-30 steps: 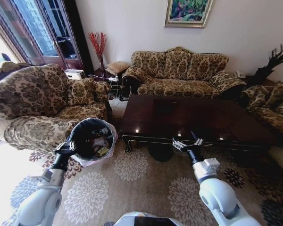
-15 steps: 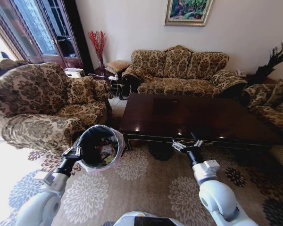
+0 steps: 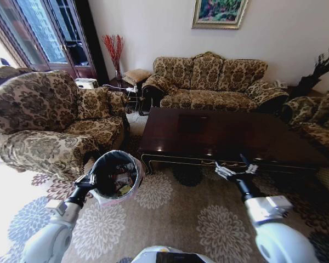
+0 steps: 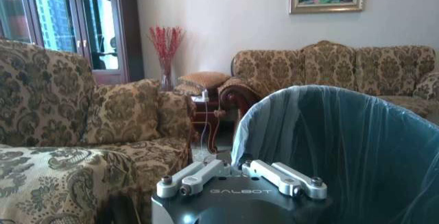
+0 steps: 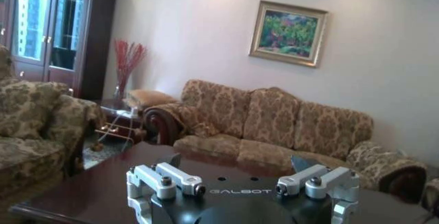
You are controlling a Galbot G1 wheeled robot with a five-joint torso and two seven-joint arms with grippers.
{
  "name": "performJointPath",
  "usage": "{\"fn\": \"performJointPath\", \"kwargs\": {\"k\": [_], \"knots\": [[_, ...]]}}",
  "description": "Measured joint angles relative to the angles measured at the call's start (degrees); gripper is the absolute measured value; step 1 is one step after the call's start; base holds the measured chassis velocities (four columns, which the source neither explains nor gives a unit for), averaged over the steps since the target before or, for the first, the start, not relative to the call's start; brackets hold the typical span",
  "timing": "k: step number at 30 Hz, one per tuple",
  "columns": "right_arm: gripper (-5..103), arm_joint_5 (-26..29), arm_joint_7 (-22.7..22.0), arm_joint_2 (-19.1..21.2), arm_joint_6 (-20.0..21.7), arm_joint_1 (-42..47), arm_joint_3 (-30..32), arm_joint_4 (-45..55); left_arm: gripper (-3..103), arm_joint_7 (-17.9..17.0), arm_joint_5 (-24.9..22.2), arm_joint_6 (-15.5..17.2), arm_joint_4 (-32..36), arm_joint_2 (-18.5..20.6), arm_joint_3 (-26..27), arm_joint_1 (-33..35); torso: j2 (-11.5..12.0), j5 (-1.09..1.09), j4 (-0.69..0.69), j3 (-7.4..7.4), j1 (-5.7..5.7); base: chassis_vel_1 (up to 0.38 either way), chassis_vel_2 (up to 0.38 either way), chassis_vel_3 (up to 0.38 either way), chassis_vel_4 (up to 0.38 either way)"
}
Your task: Move to the front of the table and place the trash on the table into the trash bin.
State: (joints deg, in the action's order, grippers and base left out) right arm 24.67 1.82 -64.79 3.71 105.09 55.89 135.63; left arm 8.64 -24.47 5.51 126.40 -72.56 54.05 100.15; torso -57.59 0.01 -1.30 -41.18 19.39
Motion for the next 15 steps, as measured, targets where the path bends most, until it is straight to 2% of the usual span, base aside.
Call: {"fn": "performJointPath", "kwargs": {"k": [3,8,10,15], "knots": [[100,1.0,2.01,-1.9,-3.39,1.08,2.28,-2.83,3,-0.01,0.0,-0.02,-0.98,0.29,-0.79,-0.9,1.16,0.02,-0.01,0.64,-0.45,0.0,0.0,0.0,0.0],[100,-0.18,3.54,-4.75,-4.04,1.38,1.01,-1.98,3,-0.01,0.05,-0.04,-1.39,0.56,-1.31,-1.23,2.09,0.0,0.0,1.14,-0.9,0.0,0.0,0.0,0.0],[100,-1.05,3.88,-7.5,-4.21,1.63,0.09,-0.06,3,-0.01,0.07,-0.08,-1.31,0.76,-1.39,-1.15,2.9,-0.01,-0.02,1.58,-1.31,0.0,0.0,0.0,0.0],[100,-1.34,2.99,-9.71,-3.96,2.44,-0.56,2.28,3,0.0,0.24,-0.1,-1.3,0.95,-1.74,-1.17,4.33,-0.01,0.0,2.35,-1.92,0.0,0.0,0.0,0.0]]}}
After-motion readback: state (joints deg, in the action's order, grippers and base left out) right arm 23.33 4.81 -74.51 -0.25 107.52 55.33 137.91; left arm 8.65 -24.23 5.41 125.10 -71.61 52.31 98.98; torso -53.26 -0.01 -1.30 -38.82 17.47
